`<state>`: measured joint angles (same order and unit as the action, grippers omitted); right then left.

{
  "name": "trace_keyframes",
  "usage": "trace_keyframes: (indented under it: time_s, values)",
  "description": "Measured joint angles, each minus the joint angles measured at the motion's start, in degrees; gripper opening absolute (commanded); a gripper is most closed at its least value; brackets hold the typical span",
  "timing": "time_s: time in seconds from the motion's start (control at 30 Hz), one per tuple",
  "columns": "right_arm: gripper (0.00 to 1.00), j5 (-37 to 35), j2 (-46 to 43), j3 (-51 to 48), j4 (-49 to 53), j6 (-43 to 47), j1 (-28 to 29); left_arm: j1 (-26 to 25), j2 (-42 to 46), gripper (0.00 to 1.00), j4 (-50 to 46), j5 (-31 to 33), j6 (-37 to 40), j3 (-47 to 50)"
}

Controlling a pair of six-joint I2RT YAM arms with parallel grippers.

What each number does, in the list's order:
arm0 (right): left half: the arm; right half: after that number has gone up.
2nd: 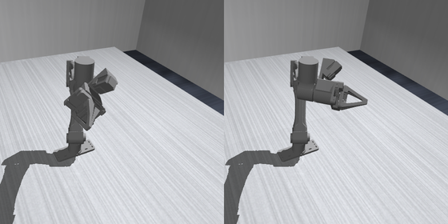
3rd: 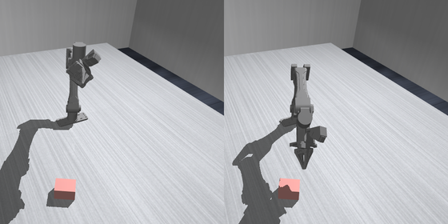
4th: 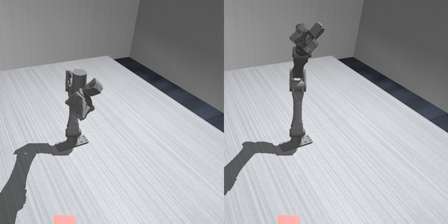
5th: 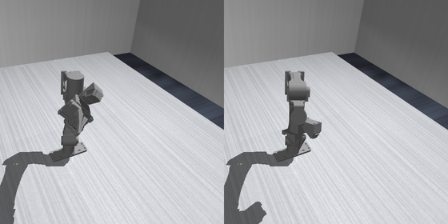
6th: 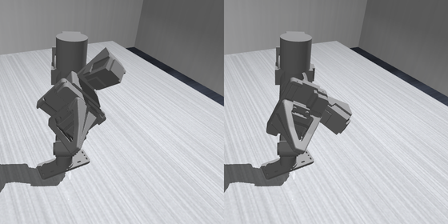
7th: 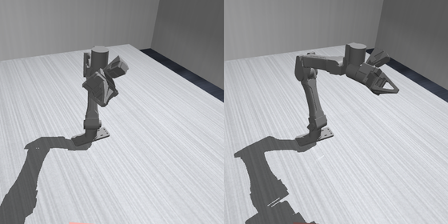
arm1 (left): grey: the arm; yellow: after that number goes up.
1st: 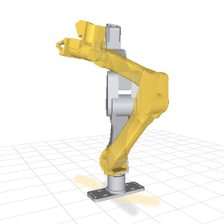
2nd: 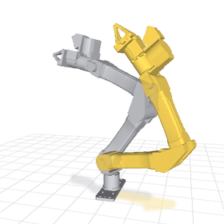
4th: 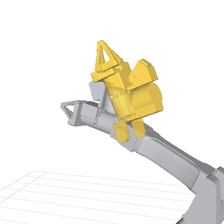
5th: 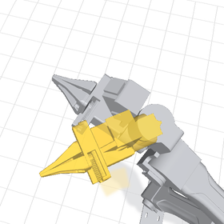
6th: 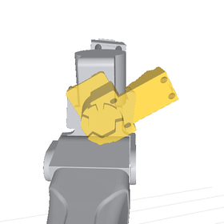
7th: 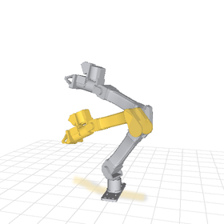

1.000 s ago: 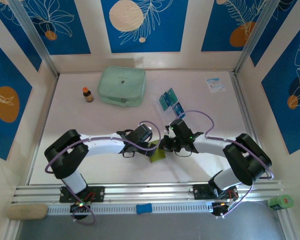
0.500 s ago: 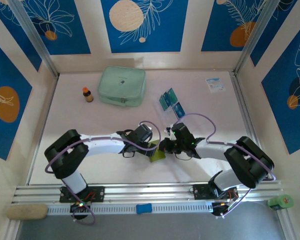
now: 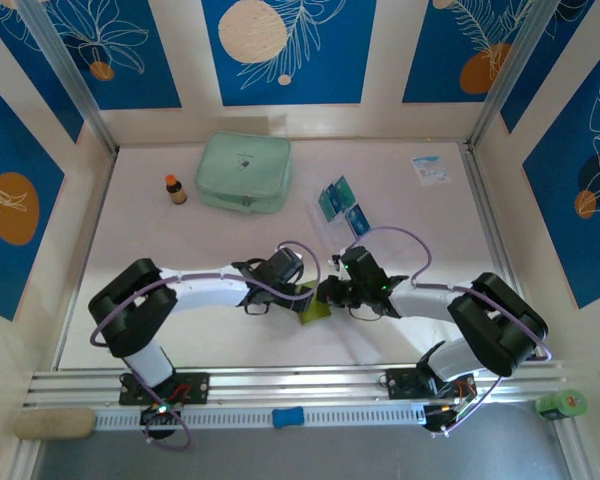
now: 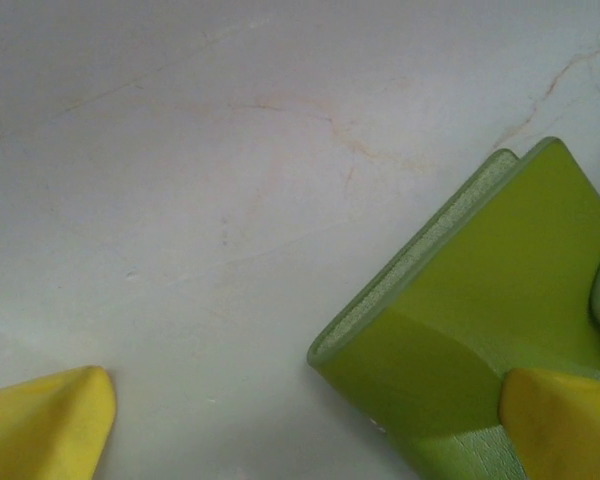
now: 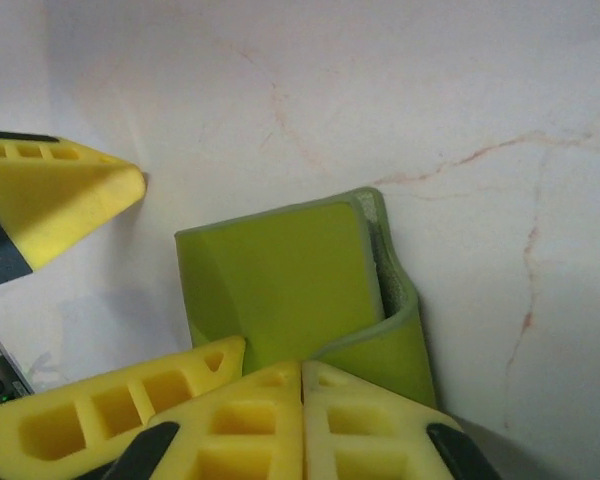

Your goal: Put the credit cards into the card holder

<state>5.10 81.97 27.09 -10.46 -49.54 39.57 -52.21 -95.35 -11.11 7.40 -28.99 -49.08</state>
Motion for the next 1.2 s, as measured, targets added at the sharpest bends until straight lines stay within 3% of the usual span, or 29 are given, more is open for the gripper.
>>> trace_keyframes:
  time_s: [0.2,0.33,0.4,0.57,0.73,0.9,1.07,1.2]
  values:
    - [0.51,0.5,0.0,6.0,9.1,0.1,-0.5,4.1,1.1,1.0,1.7,-3.1,-0.7,0.8]
    - [0.69,1.9,-1.1,10.5,14.5,1.1,-2.2,6.8,2.0,1.0,3.3,-2.9,-0.9,0.4]
    - [0.82,2.5,-3.2,12.3,16.7,1.6,-3.9,7.9,3.4,1.0,3.8,-2.9,-1.0,-0.1]
    - [1.0,2.9,-10.2,13.7,21.6,3.0,-9.1,10.1,9.5,1.0,5.7,-2.2,-1.1,-1.2]
    - [0.99,1.9,-21.1,13.8,29.5,4.8,-17.8,13.2,18.4,1.0,5.7,3.3,-0.9,-0.4]
    - [0.99,-4.4,-30.2,15.1,36.3,8.2,-31.3,19.2,30.1,1.0,8.1,15.0,3.0,6.8]
    - [0.99,-14.8,-29.9,13.5,33.6,12.1,-41.5,26.8,35.9,1.0,15.1,23.2,13.2,16.5]
    - [0.99,-22.9,-25.7,8.4,24.9,15.8,-44.2,34.3,35.7,1.0,22.1,24.9,21.4,21.3]
